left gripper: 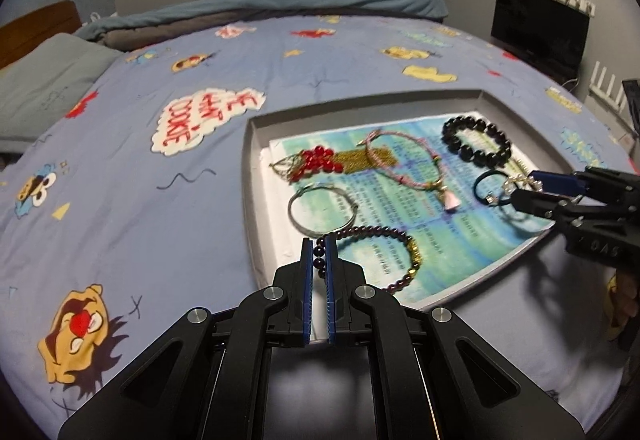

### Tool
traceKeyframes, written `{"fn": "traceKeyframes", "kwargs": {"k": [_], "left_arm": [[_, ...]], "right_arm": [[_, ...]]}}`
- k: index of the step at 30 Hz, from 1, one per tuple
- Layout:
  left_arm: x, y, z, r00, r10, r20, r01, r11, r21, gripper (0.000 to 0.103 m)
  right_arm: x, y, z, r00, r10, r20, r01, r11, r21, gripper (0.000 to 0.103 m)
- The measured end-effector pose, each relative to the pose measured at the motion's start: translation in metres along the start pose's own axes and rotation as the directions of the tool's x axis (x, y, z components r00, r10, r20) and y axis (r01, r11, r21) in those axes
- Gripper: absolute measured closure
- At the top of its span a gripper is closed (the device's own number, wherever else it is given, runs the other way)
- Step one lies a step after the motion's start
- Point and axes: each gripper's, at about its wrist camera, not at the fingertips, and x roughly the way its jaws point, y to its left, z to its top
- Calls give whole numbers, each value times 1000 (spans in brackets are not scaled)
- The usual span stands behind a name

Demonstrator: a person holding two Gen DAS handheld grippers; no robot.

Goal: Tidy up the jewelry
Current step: 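Carry the bead bracelet and pearl clip into the grey box and open both tools, then withdraw both tools from the box toward the last bracelets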

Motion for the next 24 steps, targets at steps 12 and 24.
{"fn": "traceKeyframes", "kwargs": {"k": [12,24], "left_arm": [[1,0,0,1000,2,6,-2,1000,-3,81],[-24,-8,1,998,17,59,-17,1000,-3,33]], "right_arm": [[3,-5,2,999,12,-35,-10,999,45,61],[-11,-4,-1,1000,-24,8,24,999,45,42]]}}
